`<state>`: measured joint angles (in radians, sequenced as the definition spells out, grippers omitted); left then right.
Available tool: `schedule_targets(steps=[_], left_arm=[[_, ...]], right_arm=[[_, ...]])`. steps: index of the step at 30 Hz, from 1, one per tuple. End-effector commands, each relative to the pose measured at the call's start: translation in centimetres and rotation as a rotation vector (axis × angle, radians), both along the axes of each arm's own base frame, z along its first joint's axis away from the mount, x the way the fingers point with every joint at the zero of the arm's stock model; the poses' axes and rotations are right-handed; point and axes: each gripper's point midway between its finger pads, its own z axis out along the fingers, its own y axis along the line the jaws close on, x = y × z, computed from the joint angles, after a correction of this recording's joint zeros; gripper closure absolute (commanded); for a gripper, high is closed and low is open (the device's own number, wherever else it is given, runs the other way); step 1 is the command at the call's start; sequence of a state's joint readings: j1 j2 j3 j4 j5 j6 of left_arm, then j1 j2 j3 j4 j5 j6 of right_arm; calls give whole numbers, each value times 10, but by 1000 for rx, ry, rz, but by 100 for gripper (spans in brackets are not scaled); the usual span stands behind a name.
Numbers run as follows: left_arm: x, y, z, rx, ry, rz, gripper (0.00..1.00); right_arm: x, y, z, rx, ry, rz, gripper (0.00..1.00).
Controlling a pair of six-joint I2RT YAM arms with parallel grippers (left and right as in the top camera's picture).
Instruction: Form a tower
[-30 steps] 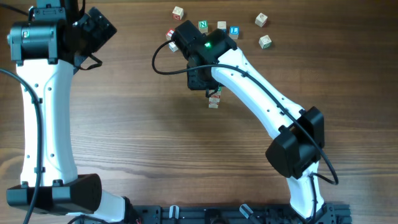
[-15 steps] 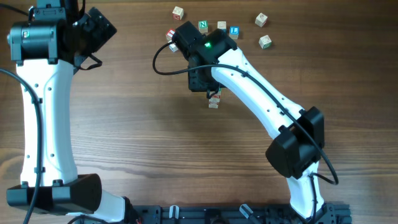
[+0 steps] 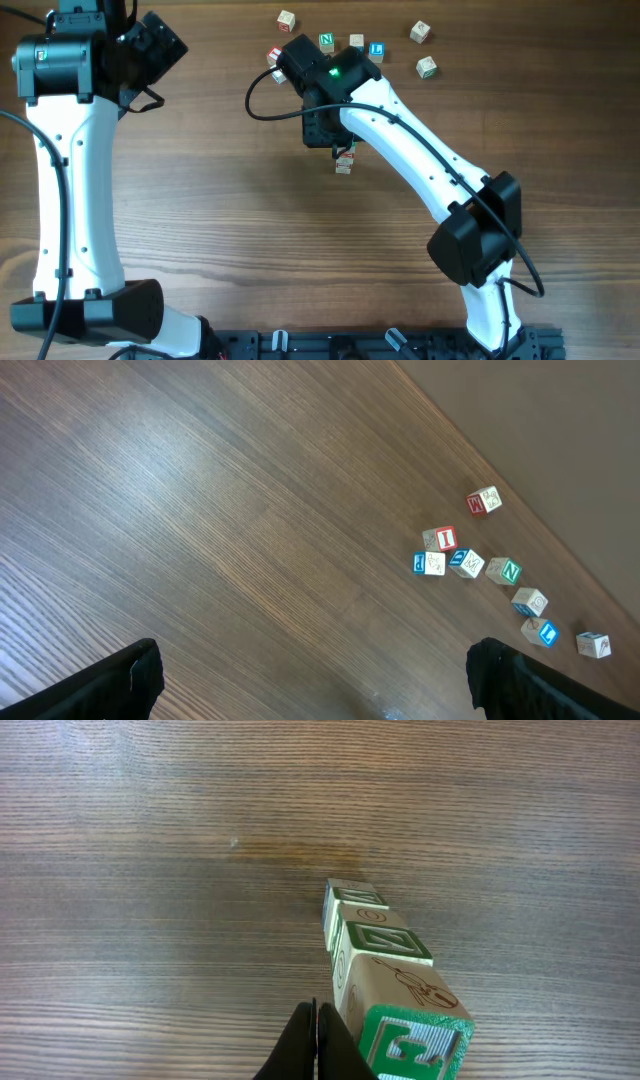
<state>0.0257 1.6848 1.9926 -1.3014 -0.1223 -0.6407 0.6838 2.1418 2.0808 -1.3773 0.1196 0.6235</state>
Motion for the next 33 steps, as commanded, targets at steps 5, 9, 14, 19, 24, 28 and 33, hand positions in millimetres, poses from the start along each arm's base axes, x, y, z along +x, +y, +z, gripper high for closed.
schedule_targets(steps=[5,9,14,19,24,28,33], left_arm=[[0,4,1,12,-3,3,0],[0,4,1,12,-3,3,0],[0,4,1,12,-2,3,0],[0,4,1,12,-3,3,0],[0,4,1,12,-3,3,0],[0,4,1,12,-3,3,0],[0,4,1,12,-3,3,0]], right_arm=[[0,2,-7,6,21,5,95],[14,31,6,133,-37,108,95],[32,29,86,207,-235,158,95],[45,-87,165,134,-413,-185,95],[45,-176,136,193,-208,-402,96],[35,-182,95,167,-91,-411,95],[29,-185,104,161,-114,-366,96]])
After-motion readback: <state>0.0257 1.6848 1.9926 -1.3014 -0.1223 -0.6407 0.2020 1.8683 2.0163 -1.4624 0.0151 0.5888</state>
